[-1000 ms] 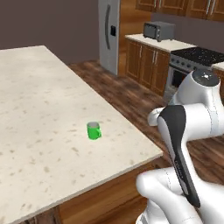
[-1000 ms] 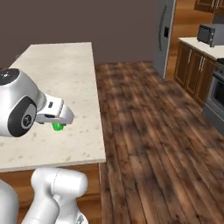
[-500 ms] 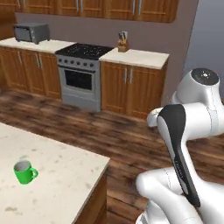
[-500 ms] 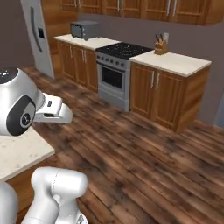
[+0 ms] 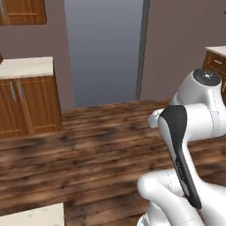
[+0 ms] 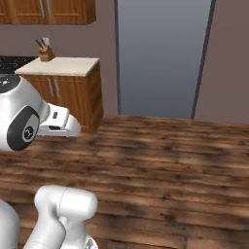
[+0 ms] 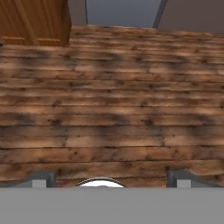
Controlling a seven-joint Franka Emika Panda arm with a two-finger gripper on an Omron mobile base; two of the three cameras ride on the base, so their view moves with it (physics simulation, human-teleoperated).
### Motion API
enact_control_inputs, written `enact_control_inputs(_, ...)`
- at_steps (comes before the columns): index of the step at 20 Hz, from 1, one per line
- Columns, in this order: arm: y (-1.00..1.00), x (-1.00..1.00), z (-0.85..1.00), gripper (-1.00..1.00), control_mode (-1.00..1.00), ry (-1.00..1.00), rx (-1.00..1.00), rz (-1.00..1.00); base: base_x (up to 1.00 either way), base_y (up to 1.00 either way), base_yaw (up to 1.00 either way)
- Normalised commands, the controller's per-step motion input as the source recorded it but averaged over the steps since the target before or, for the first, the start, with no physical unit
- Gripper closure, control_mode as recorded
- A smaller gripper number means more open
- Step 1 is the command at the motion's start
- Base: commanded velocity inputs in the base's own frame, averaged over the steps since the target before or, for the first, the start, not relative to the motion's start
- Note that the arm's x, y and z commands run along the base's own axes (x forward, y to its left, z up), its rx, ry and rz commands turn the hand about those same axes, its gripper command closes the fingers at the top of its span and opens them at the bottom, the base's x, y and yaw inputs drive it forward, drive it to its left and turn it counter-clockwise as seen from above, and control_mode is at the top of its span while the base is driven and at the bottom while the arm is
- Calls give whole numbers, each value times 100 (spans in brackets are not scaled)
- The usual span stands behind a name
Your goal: Clear the mugs and bowl far away from the sink.
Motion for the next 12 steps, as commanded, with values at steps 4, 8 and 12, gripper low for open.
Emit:
enact_control_inputs(4, 0, 0, 0, -100, 100, 0, 0, 0, 0, 0, -100)
enact_control_inputs(8, 0, 0, 0, -100, 100, 0, 0, 0, 0, 0, -100)
enact_control_inputs(12, 0, 0, 0, -100, 100, 0, 0, 0, 0, 0, -98)
